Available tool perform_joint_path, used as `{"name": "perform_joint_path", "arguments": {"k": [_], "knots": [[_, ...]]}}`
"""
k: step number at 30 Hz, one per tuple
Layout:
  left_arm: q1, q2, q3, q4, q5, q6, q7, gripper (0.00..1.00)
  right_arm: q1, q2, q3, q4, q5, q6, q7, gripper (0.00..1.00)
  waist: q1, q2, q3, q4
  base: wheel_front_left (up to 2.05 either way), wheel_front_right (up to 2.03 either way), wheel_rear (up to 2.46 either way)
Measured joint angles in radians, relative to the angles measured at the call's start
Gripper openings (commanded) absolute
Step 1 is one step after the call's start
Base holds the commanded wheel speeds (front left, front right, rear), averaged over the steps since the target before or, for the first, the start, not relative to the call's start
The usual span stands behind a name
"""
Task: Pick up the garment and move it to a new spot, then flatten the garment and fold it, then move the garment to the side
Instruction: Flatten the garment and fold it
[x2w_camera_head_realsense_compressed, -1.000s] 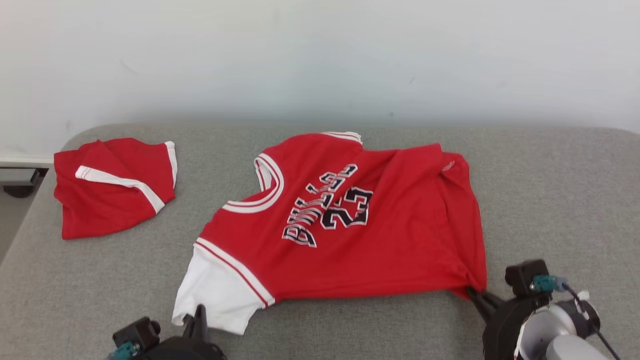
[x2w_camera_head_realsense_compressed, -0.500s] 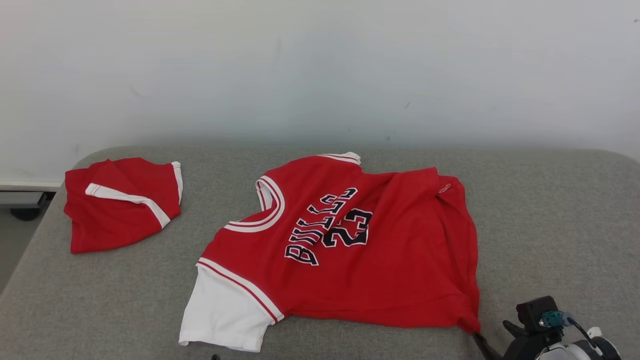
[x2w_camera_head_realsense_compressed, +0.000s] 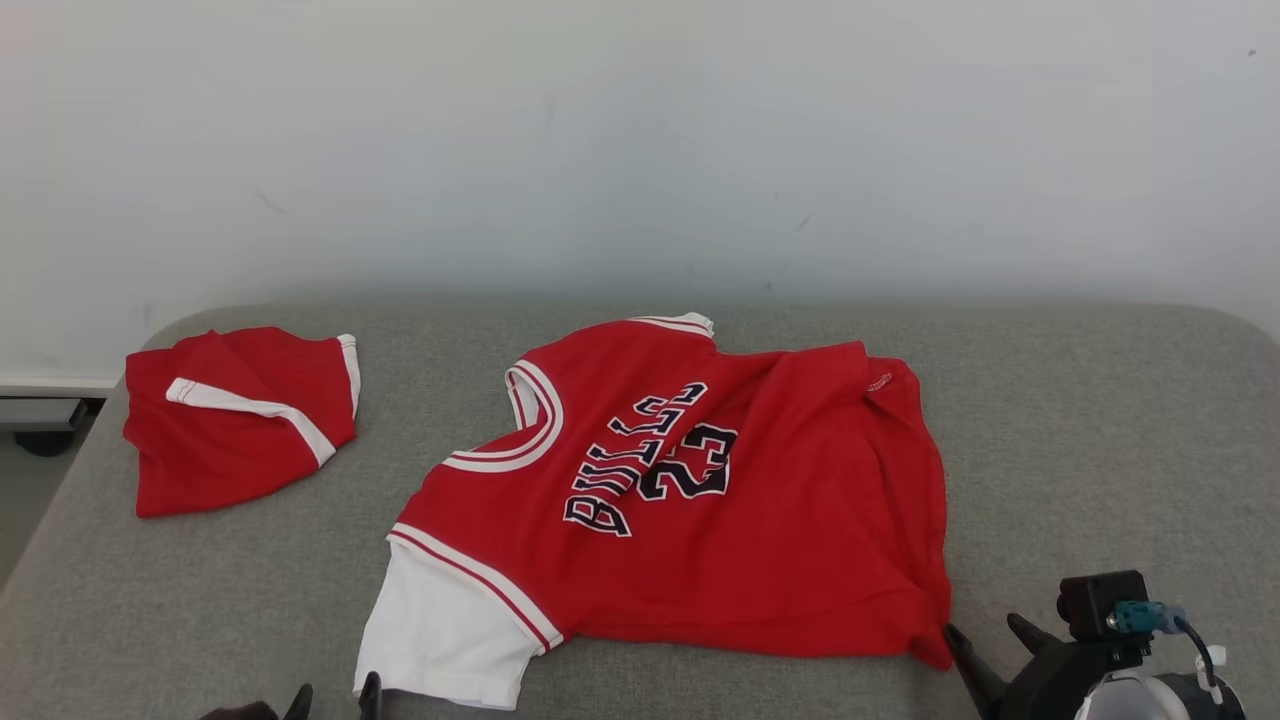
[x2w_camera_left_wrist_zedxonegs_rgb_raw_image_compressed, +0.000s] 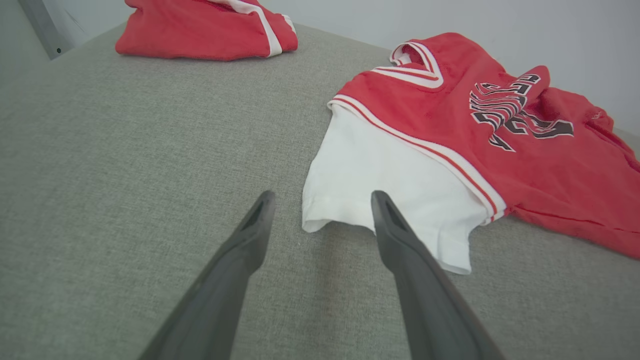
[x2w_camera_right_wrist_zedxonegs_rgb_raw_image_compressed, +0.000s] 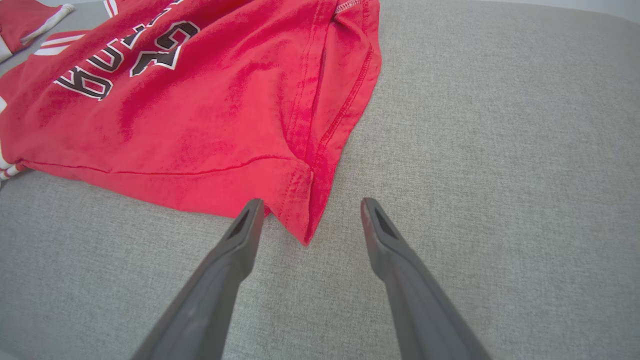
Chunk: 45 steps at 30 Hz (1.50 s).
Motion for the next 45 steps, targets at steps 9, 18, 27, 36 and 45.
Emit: {"name": "perform_joint_path", "arguments": {"k": [9, 18, 27, 36, 45], "knots": [[-0.143, 0.012, -0.018, -0.028, 0.027, 0.018, 0.210, 1.00, -0.104, -0.026, 0.031, -0.072, -0.004, -0.007, 0.191, 1.00, 0.0002, 0.0000, 0.028, -0.005, 0.00, 0.00, 0.00], [-0.220, 0.002, -0.069, 0.016, 0.100, 0.028, 0.494, 1.00, -0.186, -0.065, 0.058, -0.086, -0.002, -0.009, 0.402, 1.00, 0.0002, 0.0001, 0.061, 0.016, 0.00, 0.00, 0.00], [-0.350, -0.047, -0.036, 0.046, 0.189, 0.028, 0.704, 1.00, -0.239, -0.076, 0.053, -0.086, 0.028, -0.016, 0.548, 1.00, 0.0002, 0.0000, 0.108, 0.065, 0.00, 0.00, 0.00], [-0.349, -0.072, 0.035, 0.066, 0.245, 0.028, 0.812, 1.00, -0.262, -0.067, 0.055, -0.081, 0.028, -0.016, 0.615, 1.00, 0.0002, 0.0001, 0.152, 0.105, 0.00, 0.00, 0.00], [-0.348, -0.106, 0.052, 0.054, 0.282, 0.028, 0.884, 0.93, -0.271, -0.057, 0.047, -0.073, 0.028, -0.017, 0.646, 1.00, 0.0001, 0.0001, 0.158, 0.111, 0.00, 0.00, 0.00]]}}
